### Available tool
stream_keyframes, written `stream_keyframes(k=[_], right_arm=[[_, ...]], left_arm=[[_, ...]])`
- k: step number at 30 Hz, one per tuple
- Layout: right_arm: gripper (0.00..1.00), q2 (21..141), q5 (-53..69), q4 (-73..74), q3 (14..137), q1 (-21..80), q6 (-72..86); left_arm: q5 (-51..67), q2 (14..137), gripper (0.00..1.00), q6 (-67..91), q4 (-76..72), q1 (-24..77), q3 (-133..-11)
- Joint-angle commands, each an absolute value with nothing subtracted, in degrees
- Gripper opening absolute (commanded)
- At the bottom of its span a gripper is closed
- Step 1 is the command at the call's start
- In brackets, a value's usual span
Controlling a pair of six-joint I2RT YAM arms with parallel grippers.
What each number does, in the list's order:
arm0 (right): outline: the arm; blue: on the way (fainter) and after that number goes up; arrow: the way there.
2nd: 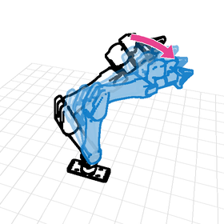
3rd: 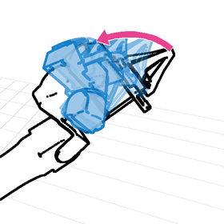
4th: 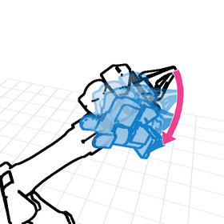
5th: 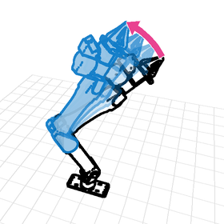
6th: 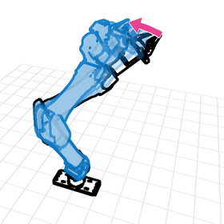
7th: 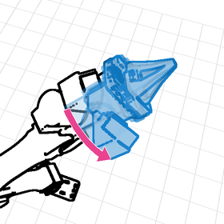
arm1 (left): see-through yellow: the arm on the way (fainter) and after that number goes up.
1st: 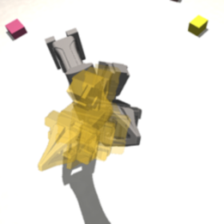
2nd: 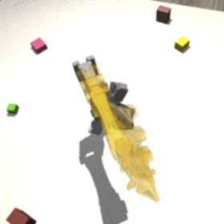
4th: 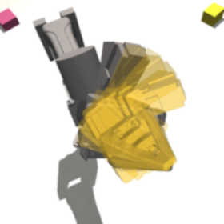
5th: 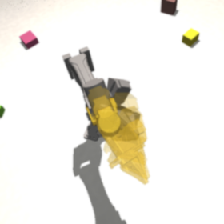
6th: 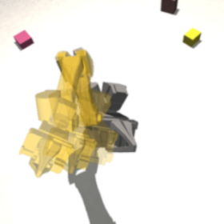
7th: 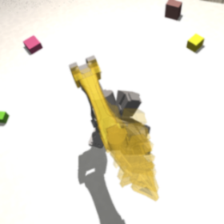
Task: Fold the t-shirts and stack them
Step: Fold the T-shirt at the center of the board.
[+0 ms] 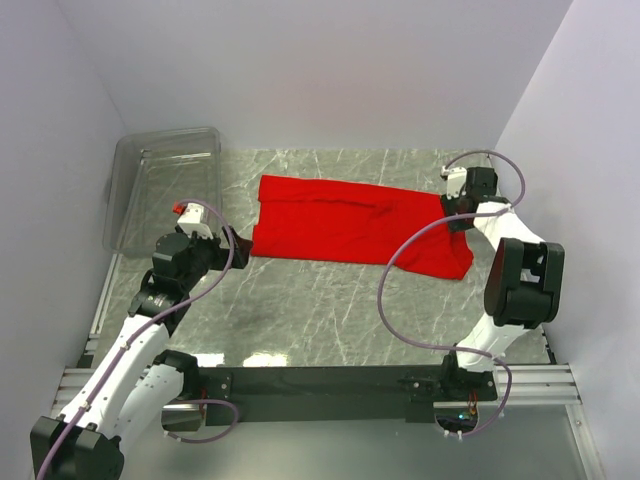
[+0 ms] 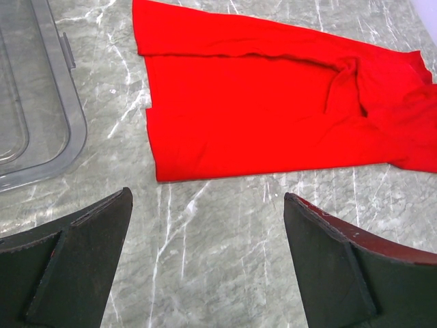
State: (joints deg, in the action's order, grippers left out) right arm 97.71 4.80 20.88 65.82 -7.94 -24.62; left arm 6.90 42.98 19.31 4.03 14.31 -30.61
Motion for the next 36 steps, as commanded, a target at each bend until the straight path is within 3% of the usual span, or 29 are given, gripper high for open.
stream_keyframes(k=[1,5,11,18,22,30,36], right_arm=[[0.36,94.4,17.4,24.3,70.2,-8.1,-24.7],[0.35,96.6,21.9,25.8,72.3,-8.1,-23.6],[0.34,98.4,16.3,24.7,75.1,-8.2,-21.7],[0.17,107.0,20.5,31.9,81.8,-7.7,-21.6],[0.16,109.4,18.0,33.8,81.7,-8.2,-22.0],[0.05,108.1,8.5,29.1,76.7,-12.0,-19.9],[0.08,103.5,12.2,30.0,75.2,-13.8,-22.7]], left_arm=[[8.8,43.1,0.98,20.4,2.6,14.0,-30.9],[9.5,45.2,0.98,21.3,4.0,14.0,-31.5],[9.7,45.5,0.98,21.5,4.4,14.0,-31.3],[10.4,46.8,0.98,21.6,3.7,14.0,-31.7],[10.5,46.9,0.98,21.6,3.5,13.9,-31.6],[11.2,47.6,0.98,22.2,2.8,13.9,-30.7],[12.3,50.7,0.98,24.0,2.6,13.9,-31.0]])
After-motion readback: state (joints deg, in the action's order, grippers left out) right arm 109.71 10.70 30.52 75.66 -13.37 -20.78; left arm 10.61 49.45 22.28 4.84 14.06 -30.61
